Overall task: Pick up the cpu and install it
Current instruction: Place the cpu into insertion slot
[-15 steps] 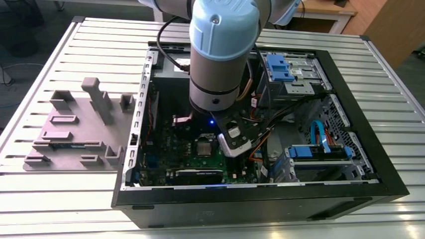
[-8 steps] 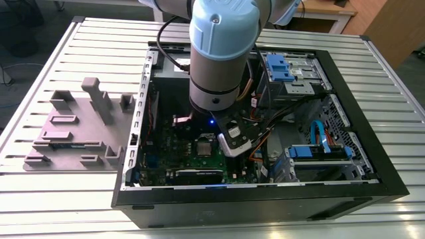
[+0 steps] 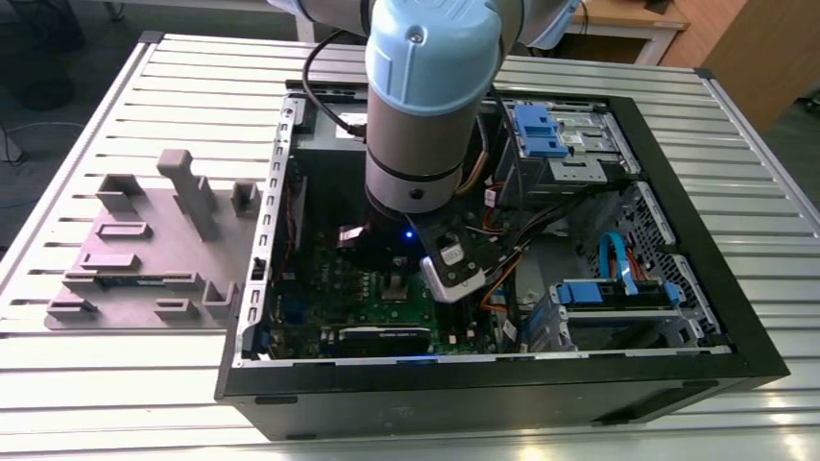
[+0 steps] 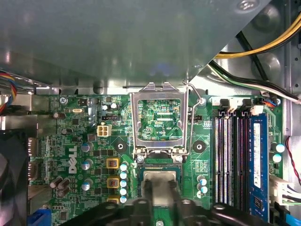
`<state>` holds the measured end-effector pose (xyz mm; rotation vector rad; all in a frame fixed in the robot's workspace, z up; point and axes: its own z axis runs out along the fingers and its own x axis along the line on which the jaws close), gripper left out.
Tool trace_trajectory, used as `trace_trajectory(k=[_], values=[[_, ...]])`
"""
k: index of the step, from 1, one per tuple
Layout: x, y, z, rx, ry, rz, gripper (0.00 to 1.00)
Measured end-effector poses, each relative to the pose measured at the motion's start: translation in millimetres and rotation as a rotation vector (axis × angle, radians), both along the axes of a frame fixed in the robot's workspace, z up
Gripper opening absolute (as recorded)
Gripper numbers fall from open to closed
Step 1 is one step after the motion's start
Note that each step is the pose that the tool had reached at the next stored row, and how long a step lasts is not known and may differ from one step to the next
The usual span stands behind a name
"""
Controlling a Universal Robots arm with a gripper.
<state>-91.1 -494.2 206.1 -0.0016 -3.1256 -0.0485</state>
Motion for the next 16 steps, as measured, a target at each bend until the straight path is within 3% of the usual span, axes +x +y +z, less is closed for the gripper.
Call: trace_trajectory(k=[1,5,9,13,16], values=[[0.0,0.0,0.1,0.0000,0.0000,0.000,0.29],[0.0,0.0,0.4,0.0000,0.0000,0.000,0.11],[0.0,0.0,0.8,-0.0001,0.0001,0.000,0.11],[0.0,0.0,8.4,0.0000,0.0000,0.000,0.11],[0.0,0.0,8.8,0.0001,-0.0001,0.000,0.11]])
